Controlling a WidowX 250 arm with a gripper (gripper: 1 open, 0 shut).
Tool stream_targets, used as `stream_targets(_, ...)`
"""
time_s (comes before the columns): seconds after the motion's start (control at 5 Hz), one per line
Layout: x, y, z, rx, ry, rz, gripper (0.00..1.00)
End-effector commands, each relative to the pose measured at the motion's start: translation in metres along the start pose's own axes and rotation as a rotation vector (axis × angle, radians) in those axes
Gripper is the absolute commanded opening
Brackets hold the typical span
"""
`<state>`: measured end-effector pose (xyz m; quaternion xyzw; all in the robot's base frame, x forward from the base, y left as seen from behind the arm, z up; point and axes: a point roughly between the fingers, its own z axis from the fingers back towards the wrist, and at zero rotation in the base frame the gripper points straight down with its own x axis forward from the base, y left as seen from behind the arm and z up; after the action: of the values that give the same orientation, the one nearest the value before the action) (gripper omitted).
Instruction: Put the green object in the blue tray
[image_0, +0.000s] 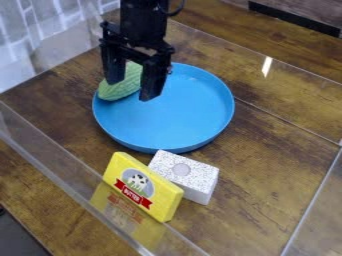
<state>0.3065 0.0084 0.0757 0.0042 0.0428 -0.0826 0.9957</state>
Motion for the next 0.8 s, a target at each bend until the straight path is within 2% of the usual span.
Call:
stream_targets(0.0, 0.006, 0.012, 0.004, 0.015, -0.047, 0.003, 1.00)
stream_targets(0.6, 0.017, 0.018, -0.010, 0.031, -0.077, -0.041, 1.00)
